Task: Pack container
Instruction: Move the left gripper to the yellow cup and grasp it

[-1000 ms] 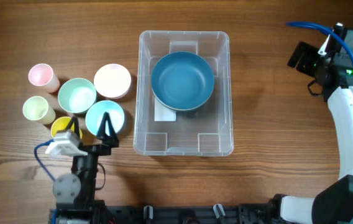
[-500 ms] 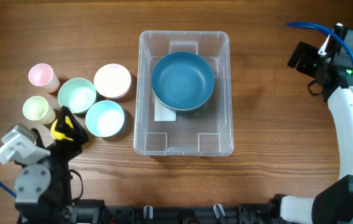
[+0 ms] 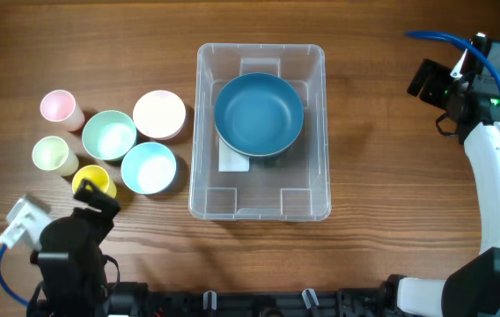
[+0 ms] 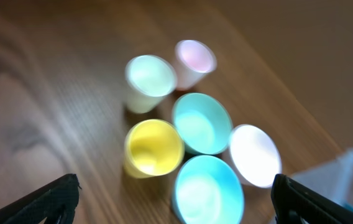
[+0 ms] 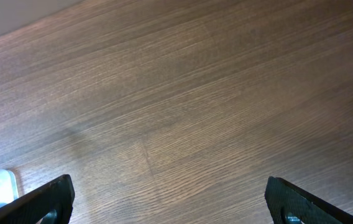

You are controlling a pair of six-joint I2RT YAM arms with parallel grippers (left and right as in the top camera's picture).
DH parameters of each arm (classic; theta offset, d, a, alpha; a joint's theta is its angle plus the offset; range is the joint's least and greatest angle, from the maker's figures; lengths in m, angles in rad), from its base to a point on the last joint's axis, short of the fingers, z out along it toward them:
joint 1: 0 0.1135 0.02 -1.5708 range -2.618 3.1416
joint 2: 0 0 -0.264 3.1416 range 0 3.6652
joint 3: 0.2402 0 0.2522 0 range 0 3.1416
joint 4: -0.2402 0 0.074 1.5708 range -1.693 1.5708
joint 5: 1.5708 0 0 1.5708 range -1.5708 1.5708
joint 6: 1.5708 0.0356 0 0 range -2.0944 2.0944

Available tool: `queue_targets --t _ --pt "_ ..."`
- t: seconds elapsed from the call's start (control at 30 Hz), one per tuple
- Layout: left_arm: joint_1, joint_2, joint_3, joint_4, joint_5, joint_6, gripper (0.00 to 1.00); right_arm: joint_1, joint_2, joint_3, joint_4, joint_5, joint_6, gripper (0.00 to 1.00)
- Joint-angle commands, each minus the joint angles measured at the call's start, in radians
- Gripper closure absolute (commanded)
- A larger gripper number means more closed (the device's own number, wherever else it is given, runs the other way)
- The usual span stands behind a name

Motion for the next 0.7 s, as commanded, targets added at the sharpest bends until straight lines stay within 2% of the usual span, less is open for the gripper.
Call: queue_targets --t 0.0,0.17,0.37,0.67 --pt "0.003 0.058 0.007 -0.038 -0.100 -0.207 0.00 0.003 -0.005 0.009 0.002 0.010 -0.003 0.00" --pt "0.035 0.143 0.007 -0.050 -0.076 -0.232 0.00 0.003 -0.005 0.009 0.002 0.010 -0.003 0.00" --pt "0.155 0.266 0.007 -0.014 0.002 -0.226 0.00 0.003 -0.005 0.009 0.002 0.010 -0.003 0.00" --pt "0.365 0.422 0.007 0.086 0.175 -0.111 0.03 0.003 -0.005 0.009 0.002 0.010 -0.003 0.00"
